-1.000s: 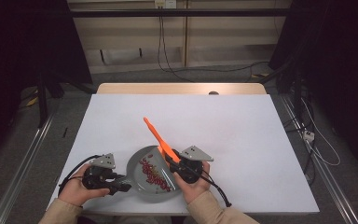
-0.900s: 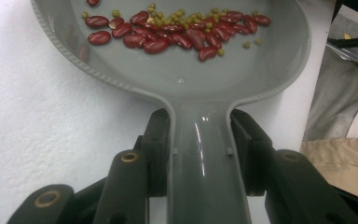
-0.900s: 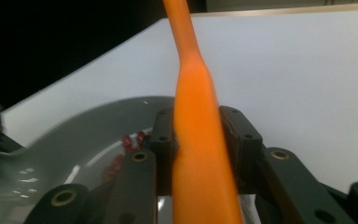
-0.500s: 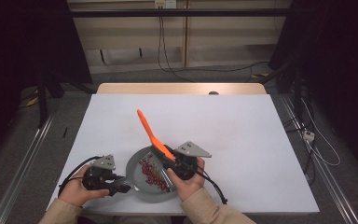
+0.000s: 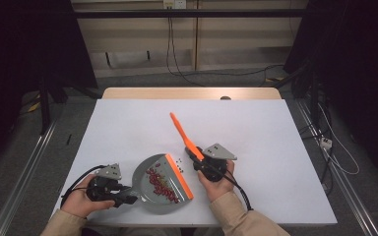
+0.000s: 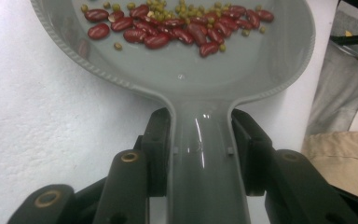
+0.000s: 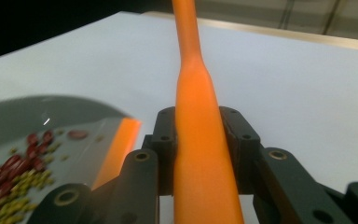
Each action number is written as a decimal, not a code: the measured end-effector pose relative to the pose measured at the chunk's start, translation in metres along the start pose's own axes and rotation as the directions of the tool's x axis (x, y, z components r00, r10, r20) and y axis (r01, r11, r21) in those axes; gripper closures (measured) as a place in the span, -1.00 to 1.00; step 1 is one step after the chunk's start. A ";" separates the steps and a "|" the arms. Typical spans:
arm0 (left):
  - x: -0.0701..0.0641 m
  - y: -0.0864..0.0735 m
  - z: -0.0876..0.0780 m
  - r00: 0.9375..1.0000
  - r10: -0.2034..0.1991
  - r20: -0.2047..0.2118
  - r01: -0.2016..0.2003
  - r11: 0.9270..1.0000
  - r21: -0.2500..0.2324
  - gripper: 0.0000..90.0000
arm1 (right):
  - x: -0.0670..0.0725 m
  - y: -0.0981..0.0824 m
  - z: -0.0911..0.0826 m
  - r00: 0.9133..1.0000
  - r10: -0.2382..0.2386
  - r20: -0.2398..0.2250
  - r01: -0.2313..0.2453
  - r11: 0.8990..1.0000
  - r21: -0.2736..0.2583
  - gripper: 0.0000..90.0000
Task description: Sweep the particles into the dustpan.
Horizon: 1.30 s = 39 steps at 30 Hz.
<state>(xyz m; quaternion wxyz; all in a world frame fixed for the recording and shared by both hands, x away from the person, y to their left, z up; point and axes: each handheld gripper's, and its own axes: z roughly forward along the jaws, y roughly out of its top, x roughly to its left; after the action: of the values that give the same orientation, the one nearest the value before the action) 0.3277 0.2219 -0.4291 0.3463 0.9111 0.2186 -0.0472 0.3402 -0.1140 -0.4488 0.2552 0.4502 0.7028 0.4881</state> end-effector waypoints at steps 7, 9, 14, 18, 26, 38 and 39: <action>0.001 0.002 -0.002 1.000 0.001 -0.004 -0.001 1.000 -0.001 0.40 | 0.032 -0.008 -0.002 0.997 0.006 -0.075 -0.004 1.000 0.023 0.53; 0.001 0.001 0.001 1.000 -0.004 -0.002 0.004 1.000 0.013 0.40 | 0.037 -0.008 -0.004 0.994 0.037 -0.102 -0.035 0.999 0.018 0.53; 0.001 0.001 0.002 1.000 -0.005 -0.007 0.005 1.000 0.023 0.40 | 0.049 -0.005 -0.003 0.985 0.083 -0.152 -0.087 0.996 -0.018 0.54; 0.001 0.001 0.003 1.000 -0.008 -0.005 0.008 1.000 0.024 0.40 | 0.051 0.002 -0.004 0.981 0.099 -0.166 -0.107 0.994 -0.038 0.55; 0.001 -0.001 0.004 1.000 -0.004 -0.006 0.004 1.000 0.022 0.40 | 0.016 0.014 -0.020 0.988 0.114 -0.102 -0.124 0.988 -0.094 0.55; -0.001 -0.001 0.005 1.000 -0.014 -0.007 0.014 1.000 0.016 0.40 | 0.030 -0.013 -0.032 0.995 0.005 -0.101 0.000 0.999 0.055 0.54; -0.001 -0.001 0.005 1.000 -0.013 -0.009 0.013 1.000 0.020 0.40 | 0.034 -0.014 -0.033 0.993 0.015 -0.114 -0.009 0.999 0.052 0.54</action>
<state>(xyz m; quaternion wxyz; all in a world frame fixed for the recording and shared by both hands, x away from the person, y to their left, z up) 0.3268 0.2186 -0.4331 0.3359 0.9133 0.2255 -0.0473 0.2926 -0.1005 -0.4459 0.2001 0.4321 0.7258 0.4964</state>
